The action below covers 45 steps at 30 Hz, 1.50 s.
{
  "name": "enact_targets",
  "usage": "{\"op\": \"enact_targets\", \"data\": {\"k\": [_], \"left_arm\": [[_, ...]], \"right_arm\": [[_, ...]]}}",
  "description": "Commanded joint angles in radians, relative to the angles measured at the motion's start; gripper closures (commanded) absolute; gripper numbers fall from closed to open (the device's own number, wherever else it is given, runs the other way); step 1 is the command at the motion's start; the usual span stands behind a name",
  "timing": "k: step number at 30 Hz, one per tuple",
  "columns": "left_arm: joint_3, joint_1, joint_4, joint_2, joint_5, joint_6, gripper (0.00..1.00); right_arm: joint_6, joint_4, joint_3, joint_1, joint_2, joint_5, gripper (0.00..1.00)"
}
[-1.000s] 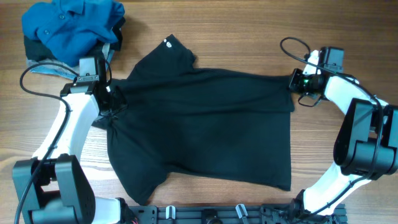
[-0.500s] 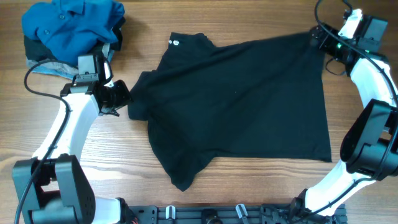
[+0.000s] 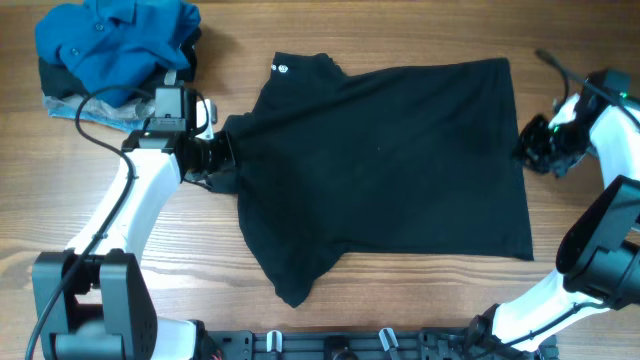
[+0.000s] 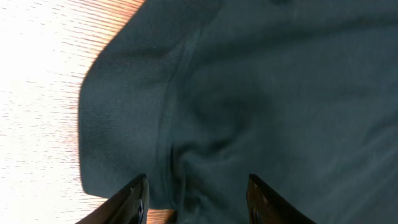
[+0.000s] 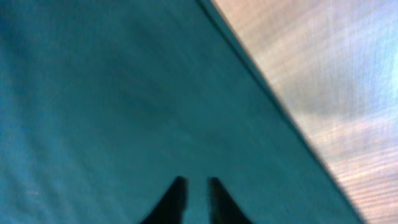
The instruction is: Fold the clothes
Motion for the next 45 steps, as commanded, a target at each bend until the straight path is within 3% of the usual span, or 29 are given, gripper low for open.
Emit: {"op": "enact_targets", "data": {"k": [1, 5, 10, 19, 20, 23, 28, 32, 38, 40, 45], "left_arm": [[0.017, -0.002, 0.003, -0.017, -0.001, 0.024, 0.5], [0.017, -0.002, 0.004, -0.017, -0.005, 0.024, 0.49], [0.017, -0.002, 0.011, -0.017, -0.004, 0.024, 0.49], [0.017, -0.002, 0.064, -0.016, -0.003, 0.025, 0.45], [0.017, -0.003, 0.088, -0.016, -0.003, 0.034, 0.43], [0.017, -0.013, 0.157, -0.013, 0.017, 0.077, 0.39], [0.017, -0.061, 0.218, 0.014, 0.078, 0.078, 0.36], [0.016, -0.13, 0.187, 0.051, 0.189, 0.129, 0.5], [0.015, -0.243, 0.185, 0.198, 0.177, 0.155, 0.8], [0.015, -0.259, 0.224, 0.262, 0.124, 0.146, 0.96], [0.015, -0.24, 0.312, 0.376, -0.112, -0.024, 0.96]], "right_arm": [[0.062, 0.002, -0.157, 0.006, -0.015, 0.078, 0.93], [0.159, 0.076, -0.316, 0.003, -0.015, 0.111, 0.96], [0.291, 0.119, -0.365, -0.082, -0.015, 0.352, 0.96], [0.282, 0.065, -0.32, -0.361, -0.018, 0.391, 0.96], [0.259, 0.061, -0.305, -0.377, -0.019, 0.371, 0.92], [0.113, 0.061, -0.263, -0.383, -0.035, 0.218, 0.61], [0.012, 0.045, -0.198, -0.37, -0.121, 0.025, 0.5], [-0.012, 0.047, -0.168, -0.37, -0.251, -0.064, 0.43], [-0.012, 0.05, -0.168, -0.37, -0.368, -0.111, 0.42], [-0.013, 0.045, -0.168, -0.369, -0.372, -0.158, 0.42], [-0.059, 0.031, -0.168, -0.332, -0.37, -0.196, 0.42]]}}
